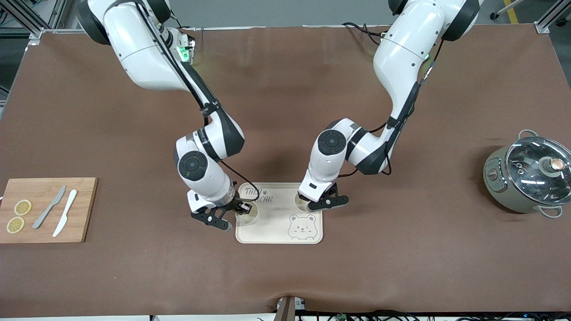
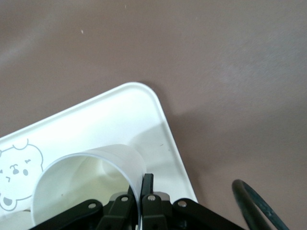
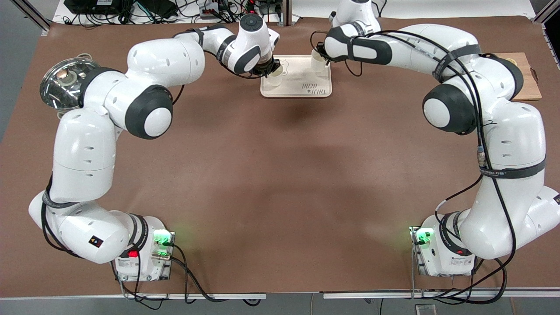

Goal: Place white IKEA cup upright on tray with both arms
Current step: 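Carry both cups toward the bear tray with both grippers, then lower both cups upright onto the tray and open both grippers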

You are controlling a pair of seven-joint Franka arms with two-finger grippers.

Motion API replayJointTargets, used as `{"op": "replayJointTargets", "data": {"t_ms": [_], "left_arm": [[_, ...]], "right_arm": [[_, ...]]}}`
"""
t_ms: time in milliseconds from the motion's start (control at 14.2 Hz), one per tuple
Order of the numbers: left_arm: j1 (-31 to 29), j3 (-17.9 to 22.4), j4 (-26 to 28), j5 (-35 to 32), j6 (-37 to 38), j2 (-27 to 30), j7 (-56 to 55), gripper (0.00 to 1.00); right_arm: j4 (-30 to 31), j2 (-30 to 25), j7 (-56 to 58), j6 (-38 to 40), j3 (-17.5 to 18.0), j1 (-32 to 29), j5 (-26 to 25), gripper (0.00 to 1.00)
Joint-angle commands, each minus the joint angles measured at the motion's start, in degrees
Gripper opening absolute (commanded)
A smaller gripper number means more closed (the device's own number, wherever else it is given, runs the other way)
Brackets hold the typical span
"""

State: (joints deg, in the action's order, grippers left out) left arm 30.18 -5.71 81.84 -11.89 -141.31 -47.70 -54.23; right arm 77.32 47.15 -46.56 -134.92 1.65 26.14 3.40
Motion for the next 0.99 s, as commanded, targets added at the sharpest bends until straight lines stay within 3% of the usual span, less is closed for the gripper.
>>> {"op": "replayJointTargets", "data": {"t_ms": [0, 71, 141, 494, 565, 636, 706, 777, 918], "left_arm": [[0.76, 0.88, -1.33, -2.17, -0.46, -0.82, -2.02, 0.0], [0.76, 0.88, -1.33, -2.08, -0.46, -0.82, -1.93, 0.33], [0.76, 0.88, -1.33, -2.17, -0.46, -0.82, -1.67, 0.99], [0.67, 0.79, -1.33, -1.73, 0.07, 0.32, -3.77, 1.0], [0.67, 0.79, -1.33, -1.64, 0.24, 0.76, -3.86, 1.0], [0.58, 0.79, -1.42, -1.55, 0.59, 1.2, -3.95, 1.0], [0.49, 0.71, -1.42, -1.47, 1.82, 2.07, -3.87, 1.0], [-0.03, 0.7, -1.42, -1.29, 3.83, 3.39, -3.6, 1.0], [-0.73, 0.44, -1.51, -1.38, 8.84, 5.68, -2.9, 1.0]], "right_arm": [[-2.26, 1.98, -1.6, -0.78, -0.69, 1.45, -0.5, 0.0], [-2.26, 2.16, -2.04, -1.13, -0.69, 1.72, -0.59, 0.0], [-2.26, 2.25, -2.04, -1.4, -0.77, 1.81, -0.68, 0.0], [-2.0, 3.39, -2.13, -3.42, -0.78, 2.16, -1.03, 0.0], [-2.0, 3.48, -2.39, -3.42, -0.78, 2.16, -1.03, 0.05], [-1.91, 3.48, -2.39, -3.42, -0.78, 2.16, -1.03, 0.36], [-1.91, 3.48, -2.48, -3.42, -0.78, 2.07, -1.03, 0.8], [-2.0, 3.48, -2.48, -3.51, -0.78, 2.16, -1.11, 1.0], [-1.91, 3.04, -2.4, -3.51, -0.78, 2.07, -1.38, 1.0]]}}
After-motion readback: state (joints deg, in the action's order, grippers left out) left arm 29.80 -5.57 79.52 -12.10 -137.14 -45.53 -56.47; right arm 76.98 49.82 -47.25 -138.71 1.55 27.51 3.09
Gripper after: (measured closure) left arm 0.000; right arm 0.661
